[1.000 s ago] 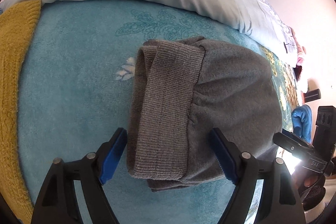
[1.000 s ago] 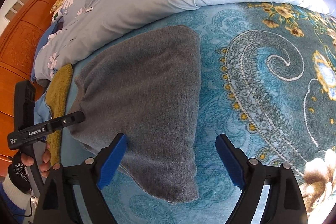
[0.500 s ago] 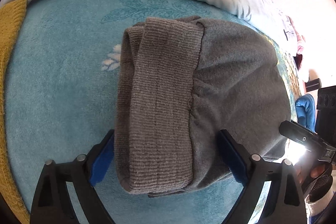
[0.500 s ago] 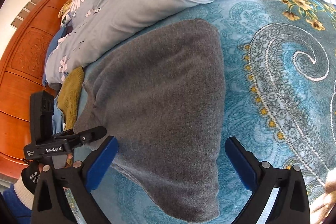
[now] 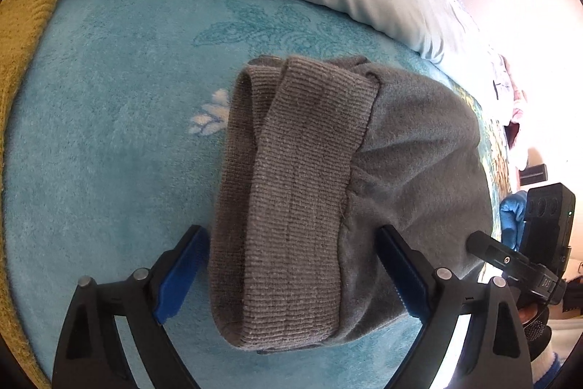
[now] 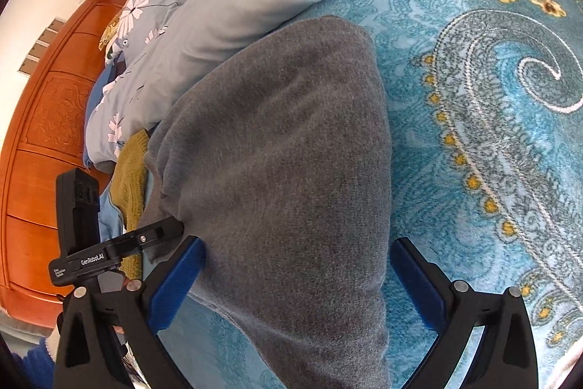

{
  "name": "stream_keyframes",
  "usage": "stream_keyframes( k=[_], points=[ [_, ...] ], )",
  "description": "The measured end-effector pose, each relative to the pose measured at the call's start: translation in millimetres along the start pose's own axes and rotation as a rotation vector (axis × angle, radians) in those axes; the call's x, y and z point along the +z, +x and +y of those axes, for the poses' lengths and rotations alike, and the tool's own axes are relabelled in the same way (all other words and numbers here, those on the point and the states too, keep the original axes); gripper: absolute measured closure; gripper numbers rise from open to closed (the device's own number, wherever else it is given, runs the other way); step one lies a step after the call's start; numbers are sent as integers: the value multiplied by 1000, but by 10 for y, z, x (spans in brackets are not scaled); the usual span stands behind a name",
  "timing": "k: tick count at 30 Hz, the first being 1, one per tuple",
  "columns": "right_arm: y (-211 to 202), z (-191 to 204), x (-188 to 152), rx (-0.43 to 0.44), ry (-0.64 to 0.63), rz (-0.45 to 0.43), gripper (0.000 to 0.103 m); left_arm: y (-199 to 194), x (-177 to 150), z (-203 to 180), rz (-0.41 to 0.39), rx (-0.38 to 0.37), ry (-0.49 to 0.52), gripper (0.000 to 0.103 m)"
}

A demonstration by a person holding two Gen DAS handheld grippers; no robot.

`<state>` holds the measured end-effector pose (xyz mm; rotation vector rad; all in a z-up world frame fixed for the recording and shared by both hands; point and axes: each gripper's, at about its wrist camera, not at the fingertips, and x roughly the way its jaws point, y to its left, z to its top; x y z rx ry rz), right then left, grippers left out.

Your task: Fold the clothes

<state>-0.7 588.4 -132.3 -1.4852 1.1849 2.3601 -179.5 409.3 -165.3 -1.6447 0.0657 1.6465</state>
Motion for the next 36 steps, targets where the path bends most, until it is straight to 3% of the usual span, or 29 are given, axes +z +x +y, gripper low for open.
stream_keyframes(
  k=[4, 9, 13, 16, 20, 23, 25, 27, 32, 36],
  points=[
    [6, -18, 19, 9, 5, 3, 0, -8, 62, 41, -8, -33, -21, 9],
    [8, -32, 45, 53, 17, 10, 0, -57, 162, 74, -22, -4, -17, 9],
    [46, -43, 54, 59, 27, 24, 0, -42, 143, 164, 4, -52, -25, 10],
    [41, -46, 59, 69, 41, 17, 0, 9, 80, 124, 30, -140, -36, 10],
    [65, -39, 82, 79, 51, 28, 1, 61, 137, 62, 44, -114, -14, 10],
    [81, -61, 95, 84, 51, 39, 1, 49, 173, 115, 29, -151, -79, 10],
    [66, -84, 88, 85, 60, 33, 5, 25, 186, 141, 11, -183, -113, 11],
    [33, -100, 82, 79, 67, 22, 22, -1, 176, 136, 11, -176, -105, 20],
    [-6, -207, 67, 73, 103, 24, 41, -43, 146, 228, 8, -178, -133, 36],
    [-24, -216, 79, 67, 107, 30, 45, -61, 154, 166, 0, -146, -105, 39]
  ],
)
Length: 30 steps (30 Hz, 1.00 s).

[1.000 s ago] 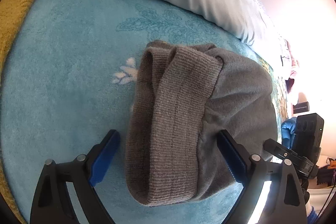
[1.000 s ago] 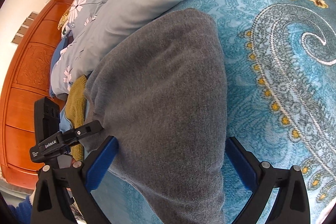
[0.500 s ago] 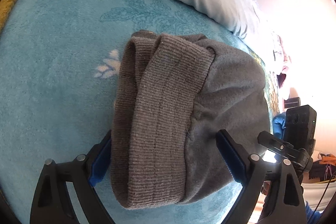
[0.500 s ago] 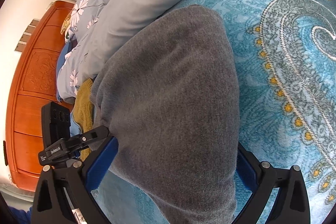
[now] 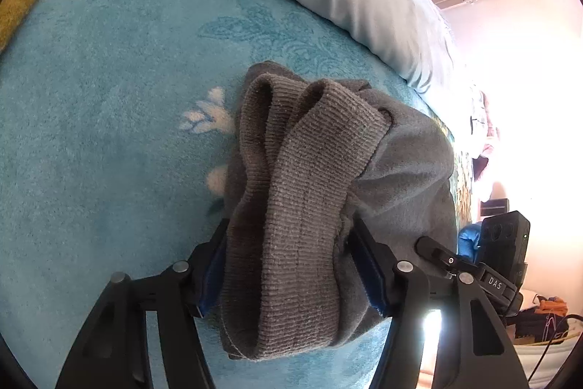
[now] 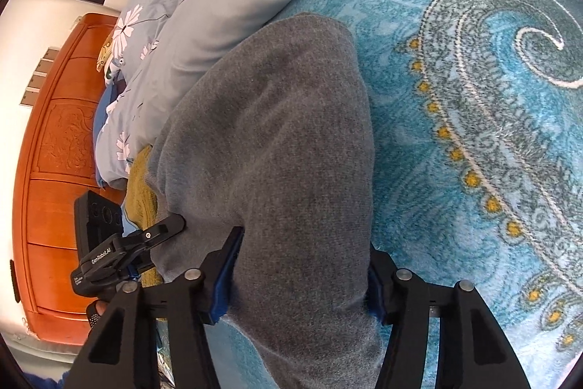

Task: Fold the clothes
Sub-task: 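Close both grippers on the sweatshirt stack edges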

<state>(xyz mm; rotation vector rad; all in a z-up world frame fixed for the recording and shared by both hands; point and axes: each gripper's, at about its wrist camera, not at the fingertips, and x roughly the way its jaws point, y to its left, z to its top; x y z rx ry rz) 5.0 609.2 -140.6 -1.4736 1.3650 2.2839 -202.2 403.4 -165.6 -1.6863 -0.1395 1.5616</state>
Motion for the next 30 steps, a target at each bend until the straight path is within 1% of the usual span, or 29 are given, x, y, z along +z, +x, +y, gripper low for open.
stream_keyframes(
  k=[3, 6, 10, 12, 15, 18, 19, 20, 23, 24, 27, 28, 30],
  points=[
    [5, -49, 1, 15, 34, 6, 44, 12, 13, -20, -2, 18, 14, 39],
    [9, -64, 16, 19, 25, 7, 43, 59, 33, -57, 5, 53, 50, 39],
    [18, -76, 11, 25, 31, 1, 43, 66, 41, -83, 12, 73, 70, 38],
    [3, -60, 6, 12, 23, -2, 46, 62, -5, -93, 8, 92, 84, 39],
    [-20, 4, 5, -12, -1, -3, 51, 34, -24, -146, -3, 117, 104, 42],
    [-44, 47, 11, -21, -19, -2, 56, -27, -76, -198, -25, 118, 111, 52],
    [-59, 61, 12, -20, -25, -4, 58, -49, -94, -214, -32, 116, 113, 59],
    [-74, 75, 13, -18, -32, -7, 60, -70, -103, -225, -36, 112, 114, 62],
    [-112, 106, 5, 2, -36, -14, 64, -131, -129, -259, -48, 104, 116, 68],
    [-127, 135, 2, 4, -46, -16, 66, -139, -129, -273, -50, 107, 118, 69],
    [-167, 219, 5, -7, -82, -12, 66, -126, -116, -279, -43, 119, 119, 69],
    [-159, 218, 13, -14, -85, -5, 66, -100, -105, -260, -34, 122, 115, 68],
    [-124, 204, 26, -26, -85, 9, 66, -47, -85, -208, -28, 135, 107, 59]
  ],
)
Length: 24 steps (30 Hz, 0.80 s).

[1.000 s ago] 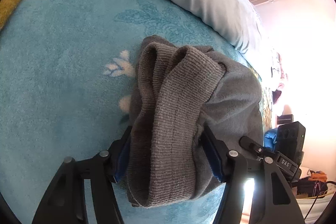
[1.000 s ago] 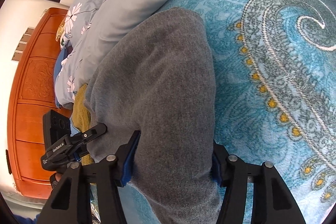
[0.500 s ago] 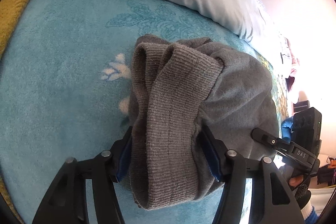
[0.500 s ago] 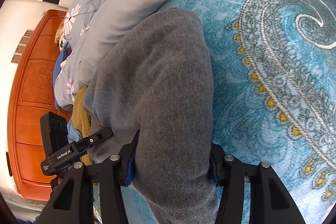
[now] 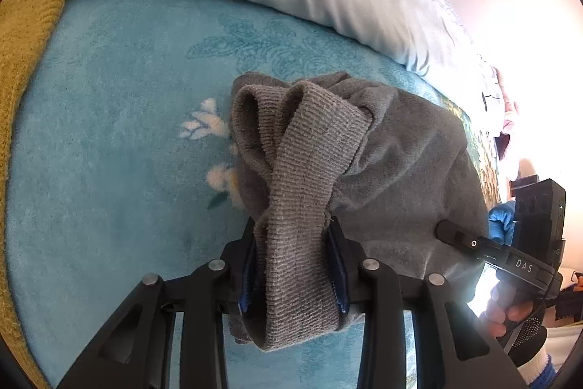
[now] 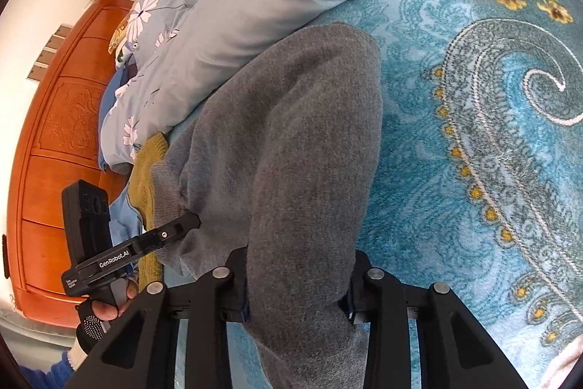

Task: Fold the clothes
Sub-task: 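Close both grippers on the sweatshirt stack edges, then lift the sweatshirt stack with both grippers and carry it onto the blue folded cloth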

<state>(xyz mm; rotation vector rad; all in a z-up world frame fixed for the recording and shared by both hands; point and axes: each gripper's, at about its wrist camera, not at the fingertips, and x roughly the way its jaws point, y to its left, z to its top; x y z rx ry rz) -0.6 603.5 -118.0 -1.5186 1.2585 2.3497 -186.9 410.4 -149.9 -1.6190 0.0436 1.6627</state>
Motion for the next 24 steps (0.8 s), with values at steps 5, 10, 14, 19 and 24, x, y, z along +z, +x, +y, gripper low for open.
stream_keyframes(
  k=[5, 10, 14, 19, 24],
  points=[
    [73, -96, -9, 4, 20, 8, 63, 96, 31, 56, 9, 33, 20, 38],
    [111, -146, -4, 6, 19, 17, 60, 159, 125, 73, 11, -10, 18, 38],
    [128, -196, -5, 13, 34, 16, 60, -3, 20, 146, 7, -57, 28, 55],
    [117, -173, 6, 3, 27, 20, 60, -202, -108, 286, -25, -57, 18, 66],
    [53, -92, 5, 1, 17, 4, 65, -347, -138, 168, -53, -27, 59, 75]
  ],
)
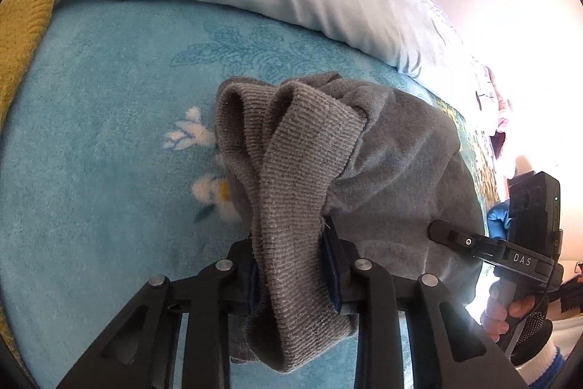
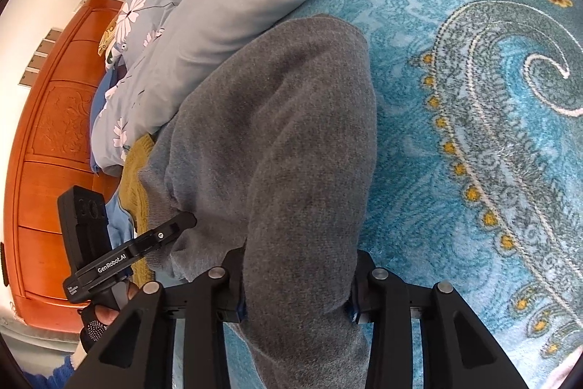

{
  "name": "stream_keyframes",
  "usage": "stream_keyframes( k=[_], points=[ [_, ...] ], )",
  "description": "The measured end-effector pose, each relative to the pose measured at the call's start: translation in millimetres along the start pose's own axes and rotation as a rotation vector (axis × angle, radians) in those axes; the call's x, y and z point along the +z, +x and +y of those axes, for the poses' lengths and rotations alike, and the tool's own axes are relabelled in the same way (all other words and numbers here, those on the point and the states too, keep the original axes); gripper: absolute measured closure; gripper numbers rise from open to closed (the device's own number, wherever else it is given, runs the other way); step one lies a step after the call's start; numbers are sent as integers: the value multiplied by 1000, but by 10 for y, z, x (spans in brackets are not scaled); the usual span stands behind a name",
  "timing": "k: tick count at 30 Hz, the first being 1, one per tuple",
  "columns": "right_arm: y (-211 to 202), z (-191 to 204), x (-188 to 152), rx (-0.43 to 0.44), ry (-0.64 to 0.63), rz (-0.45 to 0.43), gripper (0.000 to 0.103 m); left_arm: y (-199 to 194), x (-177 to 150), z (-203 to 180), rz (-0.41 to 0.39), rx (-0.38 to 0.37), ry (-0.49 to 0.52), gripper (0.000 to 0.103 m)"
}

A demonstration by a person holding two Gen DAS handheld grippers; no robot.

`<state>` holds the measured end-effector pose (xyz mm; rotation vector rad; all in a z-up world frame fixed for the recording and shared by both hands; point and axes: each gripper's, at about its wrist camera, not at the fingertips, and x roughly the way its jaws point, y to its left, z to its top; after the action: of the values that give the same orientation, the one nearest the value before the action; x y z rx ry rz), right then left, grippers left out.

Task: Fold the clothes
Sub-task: 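Lift the sweatshirt stack with both grippers and carry it onto the blue folded cloth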

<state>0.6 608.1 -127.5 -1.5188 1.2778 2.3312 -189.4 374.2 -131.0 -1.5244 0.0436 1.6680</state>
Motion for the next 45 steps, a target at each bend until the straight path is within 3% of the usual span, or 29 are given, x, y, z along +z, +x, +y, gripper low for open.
stream_keyframes(
  k=[13, 20, 29, 35, 45],
  points=[
    [-635, 330, -186, -8, -46, -15, 68, -676, -262, -392, 1, -39, 18, 77],
    [-1365, 580, -558, -30, -44, -40, 68, -1096, -483, -900, 17, -78, 60, 77],
    [-2383, 816, -1013, -108, -17, -90, 68, -1310, -575, -1693, 64, -147, 158, 77],
    [-2955, 807, -1243, -151, 8, -132, 68, -1552, -720, -2141, 79, -187, 213, 77],
    [-3750, 353, -1413, -160, 24, -209, 68, -1309, -775, -3159, 88, -184, 312, 77]
  ],
)
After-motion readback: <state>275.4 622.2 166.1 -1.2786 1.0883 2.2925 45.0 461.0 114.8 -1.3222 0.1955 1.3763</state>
